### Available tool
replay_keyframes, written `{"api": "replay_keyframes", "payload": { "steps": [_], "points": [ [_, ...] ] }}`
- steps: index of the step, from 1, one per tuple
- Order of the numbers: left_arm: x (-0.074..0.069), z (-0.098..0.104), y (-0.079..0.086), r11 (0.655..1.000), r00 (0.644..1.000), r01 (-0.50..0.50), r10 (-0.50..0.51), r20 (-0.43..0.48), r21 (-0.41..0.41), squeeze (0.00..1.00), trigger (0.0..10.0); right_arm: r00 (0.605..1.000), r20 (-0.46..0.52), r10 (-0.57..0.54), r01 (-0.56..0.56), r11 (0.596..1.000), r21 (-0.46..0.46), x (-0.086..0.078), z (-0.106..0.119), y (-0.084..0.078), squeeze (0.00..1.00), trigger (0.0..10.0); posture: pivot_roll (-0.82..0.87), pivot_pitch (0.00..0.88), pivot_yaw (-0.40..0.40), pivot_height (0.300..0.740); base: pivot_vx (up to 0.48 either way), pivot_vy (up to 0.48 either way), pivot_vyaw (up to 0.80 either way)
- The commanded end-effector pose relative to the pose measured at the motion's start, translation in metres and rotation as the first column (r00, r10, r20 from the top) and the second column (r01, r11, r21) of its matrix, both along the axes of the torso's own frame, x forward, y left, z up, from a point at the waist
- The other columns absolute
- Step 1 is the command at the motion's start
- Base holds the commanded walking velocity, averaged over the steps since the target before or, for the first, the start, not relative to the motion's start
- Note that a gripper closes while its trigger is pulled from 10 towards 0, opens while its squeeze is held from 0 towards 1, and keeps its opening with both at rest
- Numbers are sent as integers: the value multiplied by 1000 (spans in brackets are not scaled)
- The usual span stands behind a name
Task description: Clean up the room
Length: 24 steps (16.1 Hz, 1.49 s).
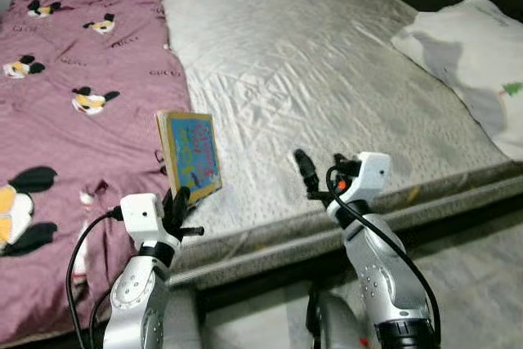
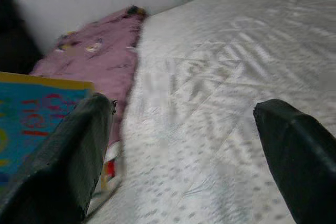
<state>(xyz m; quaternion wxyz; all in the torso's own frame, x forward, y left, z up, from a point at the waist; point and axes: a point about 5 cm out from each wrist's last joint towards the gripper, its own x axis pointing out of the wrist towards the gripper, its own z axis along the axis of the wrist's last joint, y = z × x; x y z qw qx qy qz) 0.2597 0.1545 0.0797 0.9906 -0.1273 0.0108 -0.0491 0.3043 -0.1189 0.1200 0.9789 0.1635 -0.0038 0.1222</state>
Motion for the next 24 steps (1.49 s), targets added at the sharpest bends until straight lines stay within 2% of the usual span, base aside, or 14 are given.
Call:
{"api": "replay_keyframes", "payload": {
  "steps": [1,7,8,9,18,19,22,24],
  "points": [
    [4,13,-9,999,998,6,-4,58,-32,0,0,999,18,-38,39,999,-24,5,4,-5,0,10000,91,28,-6,687,0,0,0],
    [5,13,-13,999,998,16,-15,56,-27,0,0,994,61,-88,93,993,-71,12,9,-13,0,10000,89,17,-4,740,0,0,0],
    [6,13,-13,999,998,19,-17,55,-28,0,0,994,60,-87,91,993,-70,13,8,-13,51,10000,89,17,-4,740,0,0,0],
    [6,14,-14,999,998,19,-18,55,-27,0,0,994,60,-89,93,993,-70,13,8,-14,4,10000,89,18,-4,740,0,0,0],
    [4,5,-9,1000,1000,-16,16,4,13,0,314,965,91,-245,258,944,-206,8,0,-38,0,10000,86,15,-5,740,0,0,0],
    [4,5,-9,1000,1000,-19,19,2,13,0,78,962,106,-253,269,946,-183,6,1,-40,1000,10000,86,15,-5,740,0,0,0],
    [5,4,-9,1000,1000,-16,16,-4,15,0,0,958,126,-257,277,944,-181,5,3,-40,1000,10000,76,10,-2,740,0,0,0],
    [6,3,-10,1000,1000,-19,19,-5,15,0,0,948,107,-300,316,927,-202,6,0,-43,1000,10000,76,8,0,740,0,0,0]
  ]
}}
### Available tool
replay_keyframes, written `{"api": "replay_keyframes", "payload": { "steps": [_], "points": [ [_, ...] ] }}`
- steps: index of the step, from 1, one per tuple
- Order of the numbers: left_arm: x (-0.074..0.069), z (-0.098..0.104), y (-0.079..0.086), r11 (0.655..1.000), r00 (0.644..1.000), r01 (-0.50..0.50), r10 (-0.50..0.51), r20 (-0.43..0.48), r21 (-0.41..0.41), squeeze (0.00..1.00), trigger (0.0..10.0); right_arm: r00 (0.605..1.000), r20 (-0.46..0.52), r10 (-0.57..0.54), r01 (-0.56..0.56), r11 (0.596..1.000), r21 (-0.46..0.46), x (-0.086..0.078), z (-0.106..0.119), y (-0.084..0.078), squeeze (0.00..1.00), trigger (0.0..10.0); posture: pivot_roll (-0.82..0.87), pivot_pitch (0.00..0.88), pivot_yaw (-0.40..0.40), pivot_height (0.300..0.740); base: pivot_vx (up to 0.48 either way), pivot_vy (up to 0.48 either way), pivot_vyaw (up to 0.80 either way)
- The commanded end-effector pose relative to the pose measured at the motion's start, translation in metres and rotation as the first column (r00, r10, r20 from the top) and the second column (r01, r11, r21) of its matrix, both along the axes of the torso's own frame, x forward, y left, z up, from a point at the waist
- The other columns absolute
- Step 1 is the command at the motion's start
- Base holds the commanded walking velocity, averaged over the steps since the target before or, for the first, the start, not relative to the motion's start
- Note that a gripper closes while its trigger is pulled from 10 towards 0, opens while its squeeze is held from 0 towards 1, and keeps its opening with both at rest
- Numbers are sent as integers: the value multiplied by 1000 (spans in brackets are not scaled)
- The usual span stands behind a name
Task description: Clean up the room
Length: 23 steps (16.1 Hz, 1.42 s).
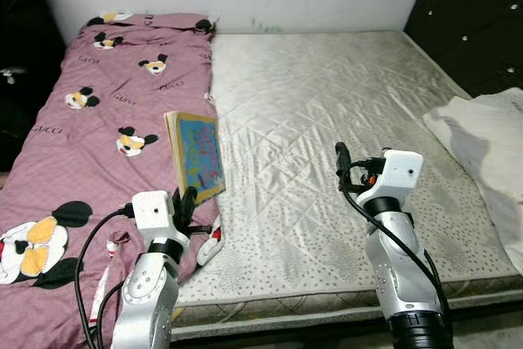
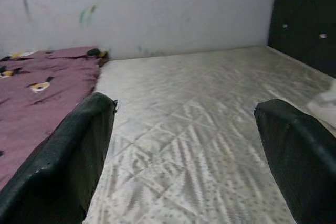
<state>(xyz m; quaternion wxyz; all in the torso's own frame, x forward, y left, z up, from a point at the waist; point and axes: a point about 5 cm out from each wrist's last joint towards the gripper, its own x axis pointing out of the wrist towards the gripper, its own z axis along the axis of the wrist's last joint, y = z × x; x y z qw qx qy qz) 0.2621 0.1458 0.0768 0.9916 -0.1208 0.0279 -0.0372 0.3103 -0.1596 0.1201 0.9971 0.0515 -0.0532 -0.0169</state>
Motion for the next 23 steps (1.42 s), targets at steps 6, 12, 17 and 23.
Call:
{"api": "replay_keyframes", "payload": {
  "steps": [6,12,17,23],
  "points": [
    [4,6,0,1000,1000,-2,2,28,4,0,0,999,3,-32,32,999,18,0,-3,-6,0,0,77,8,0,740,0,0,0],
    [4,5,-1,1000,1000,-3,2,26,5,0,0,999,-23,-35,35,999,2,1,-7,-5,0,10000,76,8,2,740,0,0,0],
    [4,4,1,1000,1000,-11,11,23,9,0,1922,999,-3,-34,34,999,35,-1,-7,-4,1000,10000,71,0,6,740,0,0,0],
    [6,7,-1,1000,999,3,-3,33,8,0,5647,997,6,-78,78,997,7,0,-4,-9,1000,10000,64,0,8,740,0,0,0]
  ]
}}
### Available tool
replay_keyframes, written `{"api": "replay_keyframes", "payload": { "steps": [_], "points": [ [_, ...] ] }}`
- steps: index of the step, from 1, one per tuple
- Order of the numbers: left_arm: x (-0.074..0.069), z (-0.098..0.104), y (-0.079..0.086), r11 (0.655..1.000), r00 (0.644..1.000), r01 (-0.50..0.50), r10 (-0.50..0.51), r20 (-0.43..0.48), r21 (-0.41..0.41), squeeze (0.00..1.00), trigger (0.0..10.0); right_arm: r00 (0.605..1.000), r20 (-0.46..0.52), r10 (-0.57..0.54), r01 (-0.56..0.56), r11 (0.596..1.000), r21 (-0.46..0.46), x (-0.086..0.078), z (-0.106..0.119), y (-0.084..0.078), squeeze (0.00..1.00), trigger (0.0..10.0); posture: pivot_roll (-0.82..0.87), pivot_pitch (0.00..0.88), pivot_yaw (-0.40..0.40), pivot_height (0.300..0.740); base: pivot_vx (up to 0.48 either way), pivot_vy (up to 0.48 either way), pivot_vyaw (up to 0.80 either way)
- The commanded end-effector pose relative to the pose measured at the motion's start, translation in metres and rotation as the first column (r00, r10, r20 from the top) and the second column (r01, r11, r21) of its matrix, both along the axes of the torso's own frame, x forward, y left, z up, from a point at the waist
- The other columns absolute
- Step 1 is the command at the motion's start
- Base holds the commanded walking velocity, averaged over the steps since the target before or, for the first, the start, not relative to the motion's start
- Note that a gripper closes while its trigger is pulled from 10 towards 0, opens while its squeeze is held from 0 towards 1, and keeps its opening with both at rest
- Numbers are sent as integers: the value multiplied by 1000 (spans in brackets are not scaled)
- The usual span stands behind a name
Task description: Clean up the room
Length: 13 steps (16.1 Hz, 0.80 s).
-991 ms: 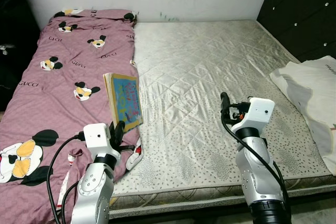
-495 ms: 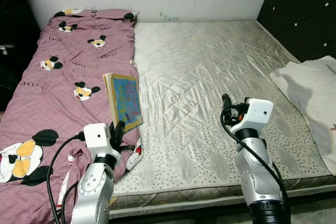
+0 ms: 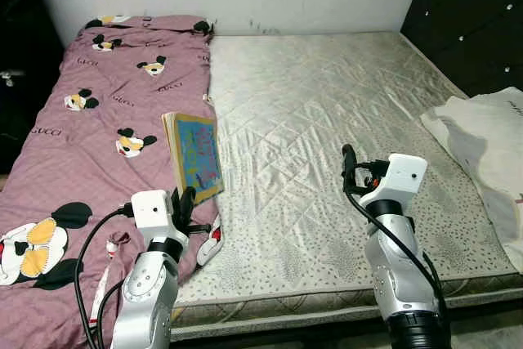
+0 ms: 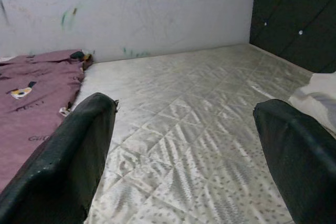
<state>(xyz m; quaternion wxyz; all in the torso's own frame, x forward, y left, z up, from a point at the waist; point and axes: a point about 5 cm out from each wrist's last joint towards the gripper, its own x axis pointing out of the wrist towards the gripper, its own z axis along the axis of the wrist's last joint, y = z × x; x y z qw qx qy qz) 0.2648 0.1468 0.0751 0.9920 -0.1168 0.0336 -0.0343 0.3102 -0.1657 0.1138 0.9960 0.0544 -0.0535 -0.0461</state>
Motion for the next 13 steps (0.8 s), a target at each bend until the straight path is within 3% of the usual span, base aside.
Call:
{"api": "replay_keyframes", "payload": {
  "steps": [1,2,3,4,7,8,10,12,13],
  "points": [
    [1,9,2,999,999,-12,10,30,48,0,10000,1000,18,-18,19,999,-33,-2,3,-6,1000,10000,59,0,1,740,0,0,0],
    [-4,10,9,991,999,-46,43,27,126,0,10000,999,53,-3,7,997,-71,-5,10,-8,1000,10000,57,0,-1,740,0,0,0],
    [-9,14,15,985,998,-55,48,46,161,0,10000,999,47,3,2,996,-92,-7,10,-10,855,10000,52,0,0,740,0,0,0],
    [-12,21,20,979,996,-57,44,74,196,0,10000,1000,29,-2,5,994,-106,-11,6,-14,0,10000,55,0,-2,740,0,0,0],
    [-13,31,24,967,995,-34,9,97,254,0,10000,1000,-1,12,-12,991,-131,-16,-2,-19,0,10000,67,0,-13,740,0,0,0],
    [-14,23,27,961,997,41,-58,57,272,0,10000,1000,10,6,-5,991,-133,-8,3,-19,0,10000,64,0,-12,740,0,0,0],
    [-11,18,31,943,996,64,-81,38,326,0,10000,999,33,7,-3,993,-118,3,13,-16,0,10000,65,0,-15,740,0,0,0],
    [-7,24,26,915,987,73,-124,104,398,0,10000,999,30,14,-10,993,-116,4,12,-12,0,10000,54,0,-13,740,0,0,0],
    [-6,26,25,917,988,28,-86,129,397,0,10000,999,28,18,-15,994,-112,3,11,-10,0,10000,47,0,-13,740,0,0,0]
  ]
}}
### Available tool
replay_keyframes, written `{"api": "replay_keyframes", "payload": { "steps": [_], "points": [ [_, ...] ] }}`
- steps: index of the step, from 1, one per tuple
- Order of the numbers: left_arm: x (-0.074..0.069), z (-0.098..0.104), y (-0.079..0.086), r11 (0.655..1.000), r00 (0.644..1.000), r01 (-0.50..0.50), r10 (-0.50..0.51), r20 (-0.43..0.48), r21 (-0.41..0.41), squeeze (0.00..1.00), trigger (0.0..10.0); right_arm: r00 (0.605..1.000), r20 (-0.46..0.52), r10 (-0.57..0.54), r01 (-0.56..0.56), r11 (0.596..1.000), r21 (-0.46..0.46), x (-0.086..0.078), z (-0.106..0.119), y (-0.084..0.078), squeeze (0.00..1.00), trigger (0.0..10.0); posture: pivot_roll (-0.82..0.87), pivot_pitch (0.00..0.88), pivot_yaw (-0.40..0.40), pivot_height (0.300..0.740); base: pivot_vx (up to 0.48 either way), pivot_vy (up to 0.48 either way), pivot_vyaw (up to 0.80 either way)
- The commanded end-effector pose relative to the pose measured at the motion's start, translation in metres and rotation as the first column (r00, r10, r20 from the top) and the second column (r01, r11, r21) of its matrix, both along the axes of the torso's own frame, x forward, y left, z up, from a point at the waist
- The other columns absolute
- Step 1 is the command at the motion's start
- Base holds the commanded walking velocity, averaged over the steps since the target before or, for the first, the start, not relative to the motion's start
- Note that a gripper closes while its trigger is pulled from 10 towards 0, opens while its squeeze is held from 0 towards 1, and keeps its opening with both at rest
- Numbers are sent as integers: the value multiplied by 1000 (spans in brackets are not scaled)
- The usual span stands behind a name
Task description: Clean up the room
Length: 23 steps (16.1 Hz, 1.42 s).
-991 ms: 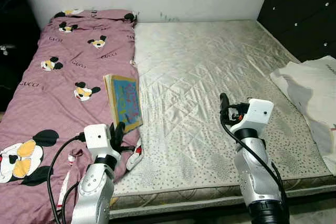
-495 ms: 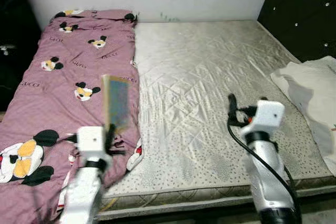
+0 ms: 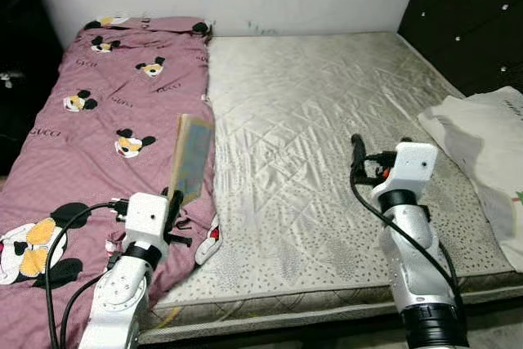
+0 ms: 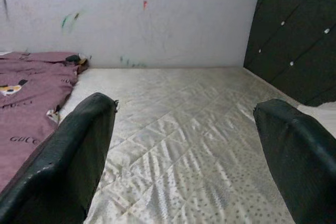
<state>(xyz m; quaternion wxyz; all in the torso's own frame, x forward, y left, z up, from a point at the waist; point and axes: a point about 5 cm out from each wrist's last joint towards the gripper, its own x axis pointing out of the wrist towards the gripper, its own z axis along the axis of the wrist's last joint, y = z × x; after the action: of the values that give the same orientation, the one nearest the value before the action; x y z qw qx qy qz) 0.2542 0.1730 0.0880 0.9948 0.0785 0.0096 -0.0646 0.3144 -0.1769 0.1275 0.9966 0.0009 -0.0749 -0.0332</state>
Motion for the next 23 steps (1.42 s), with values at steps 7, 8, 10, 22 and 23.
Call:
{"api": "replay_keyframes", "payload": {
  "steps": [7,8,10,22,23],
  "points": [
    [19,12,-9,989,981,-146,143,131,12,0,10000,997,-12,76,-76,997,17,13,-4,15,0,10000,61,0,-21,740,0,0,-62],
    [24,13,-3,984,975,-177,177,132,-12,0,10000,996,3,87,-87,996,29,16,-2,20,0,10000,55,0,-11,740,0,0,-450],
    [29,14,-4,983,974,-180,181,139,-16,0,10000,996,4,90,-90,995,37,18,-3,22,0,10000,58,0,-13,740,0,0,-225],
    [18,14,-17,989,991,-96,105,79,-108,0,10000,996,-40,73,-72,997,35,-7,-22,16,0,10000,25,0,-4,740,0,0,0],
    [18,15,-17,990,992,-93,102,80,-108,0,10000,996,-41,77,-76,997,32,-8,-22,17,0,10000,27,0,-7,740,0,0,0]
  ]
}}
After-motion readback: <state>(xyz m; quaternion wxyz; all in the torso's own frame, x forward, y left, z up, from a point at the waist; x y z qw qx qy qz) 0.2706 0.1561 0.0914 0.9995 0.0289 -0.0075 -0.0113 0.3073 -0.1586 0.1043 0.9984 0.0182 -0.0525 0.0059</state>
